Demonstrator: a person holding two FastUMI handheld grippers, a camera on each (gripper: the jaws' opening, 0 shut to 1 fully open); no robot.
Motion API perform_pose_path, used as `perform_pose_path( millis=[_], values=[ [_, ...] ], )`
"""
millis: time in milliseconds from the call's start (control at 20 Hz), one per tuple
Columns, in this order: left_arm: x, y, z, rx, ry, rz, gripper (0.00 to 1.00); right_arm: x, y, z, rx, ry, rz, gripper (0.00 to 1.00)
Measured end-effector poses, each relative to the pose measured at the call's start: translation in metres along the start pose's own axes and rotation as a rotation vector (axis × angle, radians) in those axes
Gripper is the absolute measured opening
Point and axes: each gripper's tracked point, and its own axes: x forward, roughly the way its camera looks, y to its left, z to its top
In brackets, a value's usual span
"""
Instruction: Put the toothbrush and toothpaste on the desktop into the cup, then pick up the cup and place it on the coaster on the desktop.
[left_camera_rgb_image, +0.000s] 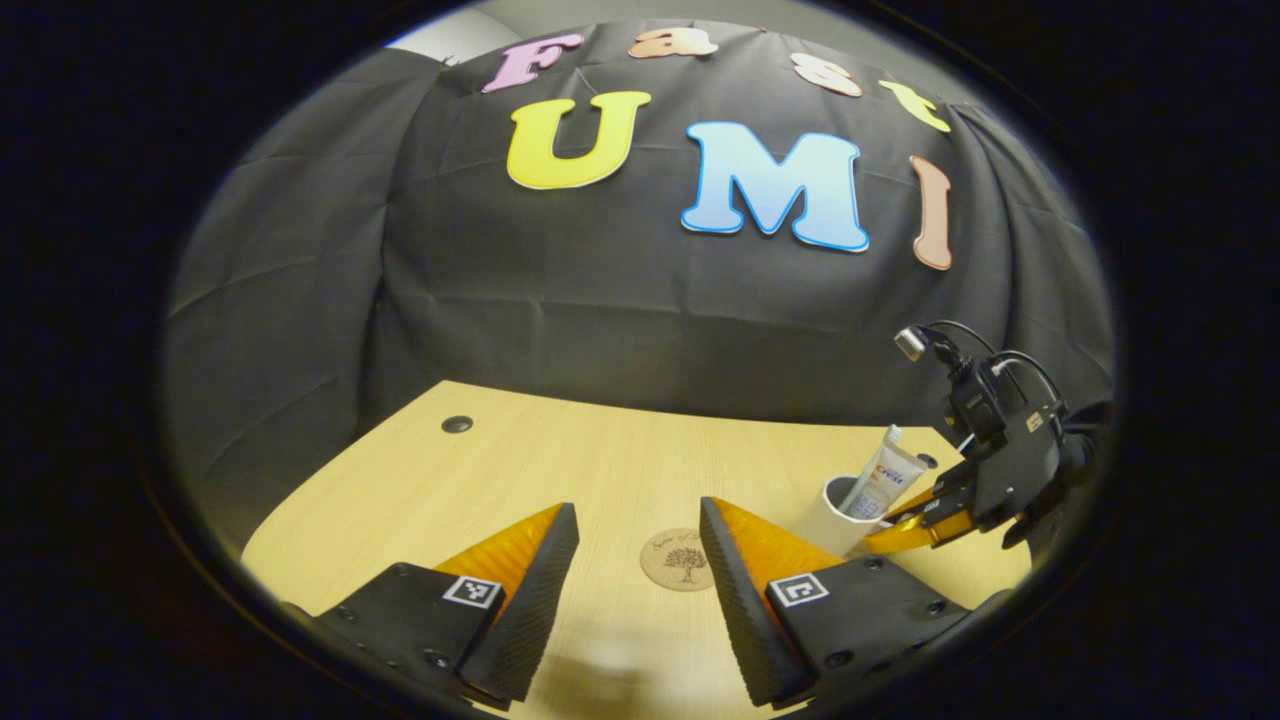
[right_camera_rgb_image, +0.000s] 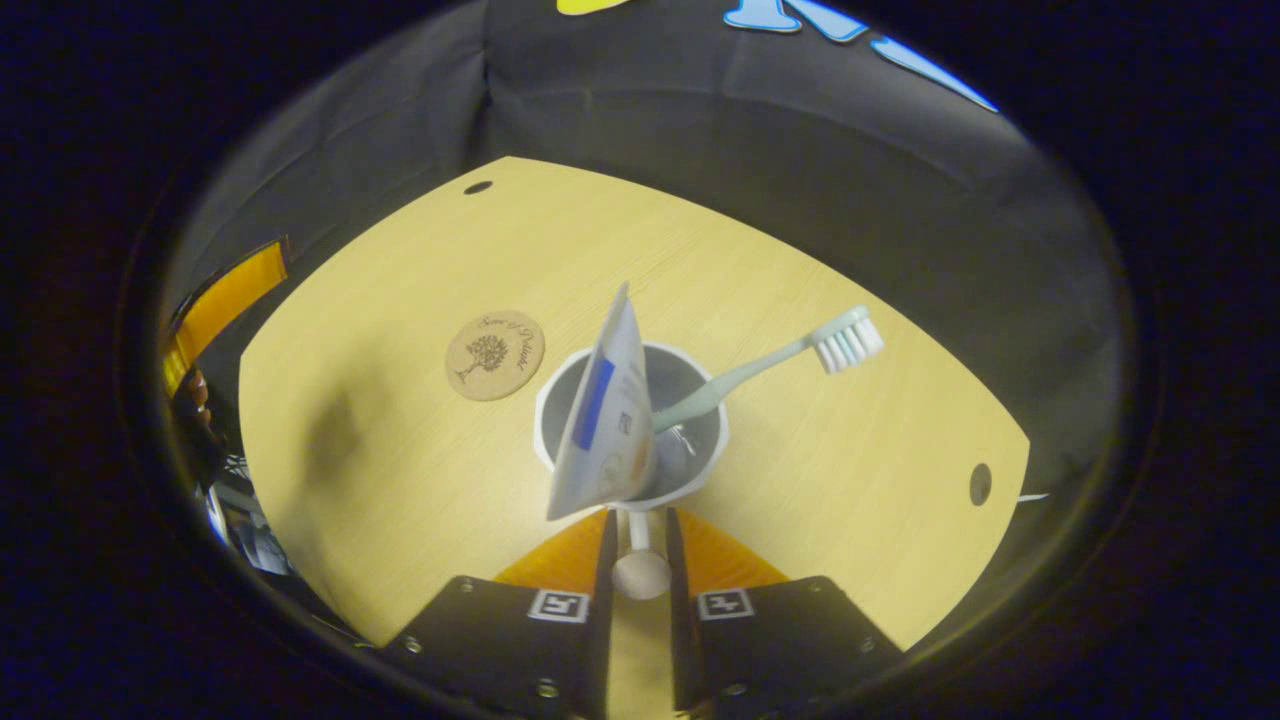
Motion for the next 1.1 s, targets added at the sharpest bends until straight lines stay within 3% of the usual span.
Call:
perform_pose_path(
  millis=[150,700,750,1100],
  values=[
    [-0.001,0.000,-0.003,-0.010,0.008,0.003,0.82,-0.002,0.000,0.002,-0.023,-0.007,-0.013,0.19],
    [0.000,-0.004,-0.004,-0.017,0.009,0.002,0.82,-0.005,0.013,0.002,0.002,-0.019,-0.002,0.18],
    [0.000,-0.004,-0.005,-0.019,0.010,0.002,0.82,-0.005,0.014,0.003,0.010,-0.025,-0.010,0.12],
    [-0.001,-0.001,-0.008,-0.027,0.013,0.005,0.82,-0.008,0.016,0.006,0.031,-0.038,-0.001,0.11]
  ],
)
